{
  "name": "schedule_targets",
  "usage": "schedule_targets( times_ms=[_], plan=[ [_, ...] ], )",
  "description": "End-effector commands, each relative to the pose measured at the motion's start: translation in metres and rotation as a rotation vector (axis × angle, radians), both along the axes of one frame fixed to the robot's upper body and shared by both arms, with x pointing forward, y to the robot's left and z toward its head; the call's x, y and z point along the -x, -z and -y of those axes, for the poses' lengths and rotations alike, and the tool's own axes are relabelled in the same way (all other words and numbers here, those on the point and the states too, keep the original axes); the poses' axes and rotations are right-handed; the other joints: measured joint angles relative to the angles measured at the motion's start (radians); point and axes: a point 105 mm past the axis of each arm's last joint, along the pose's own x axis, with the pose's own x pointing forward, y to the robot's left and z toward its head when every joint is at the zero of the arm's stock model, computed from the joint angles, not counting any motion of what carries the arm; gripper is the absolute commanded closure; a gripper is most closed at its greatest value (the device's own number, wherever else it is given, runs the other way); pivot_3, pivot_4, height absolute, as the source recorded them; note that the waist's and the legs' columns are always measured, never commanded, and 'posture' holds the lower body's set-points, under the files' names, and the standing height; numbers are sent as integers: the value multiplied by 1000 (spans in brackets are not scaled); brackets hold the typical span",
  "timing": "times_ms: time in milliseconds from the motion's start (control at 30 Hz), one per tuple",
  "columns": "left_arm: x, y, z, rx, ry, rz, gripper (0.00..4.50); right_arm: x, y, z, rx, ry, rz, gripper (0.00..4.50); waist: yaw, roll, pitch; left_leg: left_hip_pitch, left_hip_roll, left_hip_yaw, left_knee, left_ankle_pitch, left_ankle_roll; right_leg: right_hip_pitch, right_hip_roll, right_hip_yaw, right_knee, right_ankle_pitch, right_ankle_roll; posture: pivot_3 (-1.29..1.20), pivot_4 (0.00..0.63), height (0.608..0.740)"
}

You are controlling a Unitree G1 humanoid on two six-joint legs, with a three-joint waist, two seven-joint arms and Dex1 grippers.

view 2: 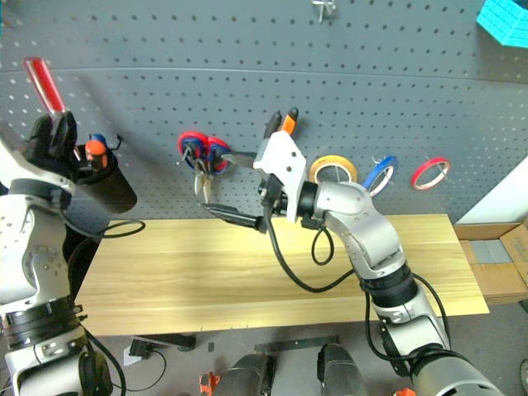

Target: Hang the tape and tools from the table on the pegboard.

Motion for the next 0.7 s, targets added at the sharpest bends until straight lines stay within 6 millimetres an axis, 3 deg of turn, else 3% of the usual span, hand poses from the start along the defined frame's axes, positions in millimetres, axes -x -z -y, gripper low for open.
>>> schedule_targets(
  times_ms=[33, 233, 433, 533, 700],
  plan=[
    [12, -19, -4, -38, -23, 56, 2049, 11, -11, -3, -20, -39, 48, 0, 0, 0, 0, 0, 0, 0, 0, 0, 0, 0, 0, 0, 0, 0, 0, 36, 175, 740],
    [22, -30, -3, -43, 16, 126, 26, 11, -9, -3, -6, -52, 46, 0, 0, 0, 0, 0, 0, 0, 0, 0, 0, 0, 0, 0, 0, 0, 0, 39, 174, 740],
    [50, -35, 19, -31, 221, 174, 26, 8, 1, 4, 29, -37, 36, 0, -1, 0, 0, 0, 0, 1, 0, 0, 0, 0, 0, 0, 0, 0, 0, 31, 172, 740],
    [69, -11, 31, -22, 355, 55, 26, 7, 5, 11, 47, -18, 34, 0, -4, 0, 0, 0, 1, 1, 0, 0, 0, 0, 0, 1, -1, 0, 0, 30, 176, 740],
    [88, 55, 54, -50, 494, -229, 26, 3, 23, 21, 83, 16, -4, 0, -4, 2, 0, 2, 2, 2, -2, 0, 0, 1, 1, 2, 0, 0, 0, 49, 177, 740]
  ],
)
